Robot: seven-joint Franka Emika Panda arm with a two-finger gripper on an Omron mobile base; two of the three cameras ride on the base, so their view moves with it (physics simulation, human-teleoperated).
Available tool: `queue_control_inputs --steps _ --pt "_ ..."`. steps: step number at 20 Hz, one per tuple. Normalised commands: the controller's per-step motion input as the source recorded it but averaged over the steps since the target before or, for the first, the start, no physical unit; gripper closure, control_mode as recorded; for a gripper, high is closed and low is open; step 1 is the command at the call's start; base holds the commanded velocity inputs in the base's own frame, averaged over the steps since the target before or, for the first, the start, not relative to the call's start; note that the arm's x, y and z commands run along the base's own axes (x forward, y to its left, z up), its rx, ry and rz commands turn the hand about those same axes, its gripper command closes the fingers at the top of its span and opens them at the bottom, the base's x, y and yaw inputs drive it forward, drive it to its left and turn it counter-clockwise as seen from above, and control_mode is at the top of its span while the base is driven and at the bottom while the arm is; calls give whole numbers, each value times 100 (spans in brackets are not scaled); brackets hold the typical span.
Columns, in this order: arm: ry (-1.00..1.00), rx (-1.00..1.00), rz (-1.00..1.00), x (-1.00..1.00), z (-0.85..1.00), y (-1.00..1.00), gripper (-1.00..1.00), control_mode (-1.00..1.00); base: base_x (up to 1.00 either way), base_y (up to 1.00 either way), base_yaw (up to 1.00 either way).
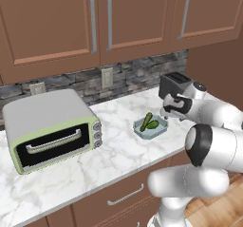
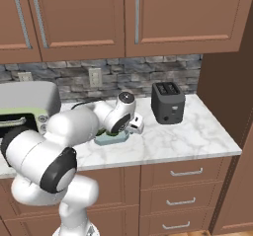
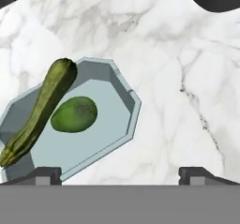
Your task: Take the squash and avocado out of the freezer and place them in the tupperware container on the counter. Then put the tupperware containing the vegetables back in the freezer.
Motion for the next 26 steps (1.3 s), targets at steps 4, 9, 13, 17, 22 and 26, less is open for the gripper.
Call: queue_control_inputs --steps 4,9,13,17,22,26 --pt "9 0 8 26 -19 0 -100 -100 0 0 0" --pt "10 0 7 21 -25 0 -100 -100 0 0 0" --pt "5 0 5 7 -25 0 -100 -100 0 0 0" --pt "0 0 5 2 -20 0 -100 -100 0 0 0" --pt "0 0 4 17 -25 -3 -100 -100 0 0 0" --pt "1 0 3 26 -25 0 -100 -100 0 0 0"
